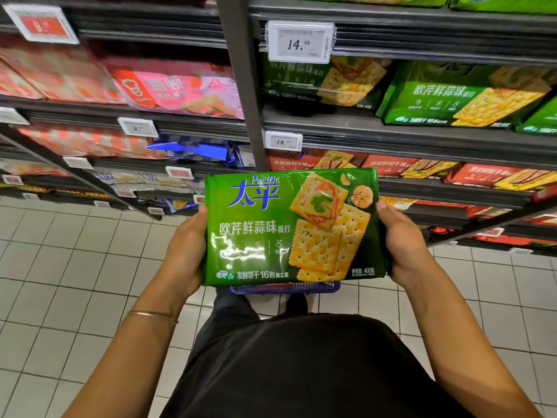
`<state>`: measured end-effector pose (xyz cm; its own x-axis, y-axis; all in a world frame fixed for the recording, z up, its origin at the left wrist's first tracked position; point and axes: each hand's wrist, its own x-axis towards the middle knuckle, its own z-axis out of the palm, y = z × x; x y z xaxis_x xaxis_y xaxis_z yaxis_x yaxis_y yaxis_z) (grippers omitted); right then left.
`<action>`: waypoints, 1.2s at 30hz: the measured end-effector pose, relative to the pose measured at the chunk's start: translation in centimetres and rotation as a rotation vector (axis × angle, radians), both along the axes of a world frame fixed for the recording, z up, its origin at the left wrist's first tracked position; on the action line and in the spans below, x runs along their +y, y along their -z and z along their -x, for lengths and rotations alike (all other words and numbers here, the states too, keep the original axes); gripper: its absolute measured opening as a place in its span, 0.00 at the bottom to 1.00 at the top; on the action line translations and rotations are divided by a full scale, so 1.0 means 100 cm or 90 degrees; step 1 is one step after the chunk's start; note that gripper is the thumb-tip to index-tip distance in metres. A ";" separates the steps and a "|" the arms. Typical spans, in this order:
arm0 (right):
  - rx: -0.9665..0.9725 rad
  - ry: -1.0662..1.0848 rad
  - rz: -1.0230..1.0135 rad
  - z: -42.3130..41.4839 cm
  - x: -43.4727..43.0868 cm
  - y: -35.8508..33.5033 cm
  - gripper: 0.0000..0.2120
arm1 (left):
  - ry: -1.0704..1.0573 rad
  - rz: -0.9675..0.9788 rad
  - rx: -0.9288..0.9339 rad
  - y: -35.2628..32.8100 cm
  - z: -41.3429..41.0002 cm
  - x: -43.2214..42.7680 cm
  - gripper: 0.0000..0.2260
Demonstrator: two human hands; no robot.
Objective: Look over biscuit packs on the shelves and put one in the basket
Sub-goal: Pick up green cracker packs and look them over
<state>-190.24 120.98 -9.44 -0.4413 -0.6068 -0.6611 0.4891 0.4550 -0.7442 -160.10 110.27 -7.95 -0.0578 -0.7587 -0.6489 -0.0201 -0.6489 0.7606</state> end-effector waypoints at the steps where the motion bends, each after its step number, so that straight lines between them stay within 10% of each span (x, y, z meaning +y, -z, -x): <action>1: -0.002 0.001 0.001 0.001 0.001 -0.001 0.17 | 0.017 0.030 -0.013 0.000 0.001 -0.001 0.17; 36: 0.168 -0.050 0.076 0.002 0.004 0.003 0.14 | -0.070 0.200 -0.085 -0.012 -0.002 -0.012 0.11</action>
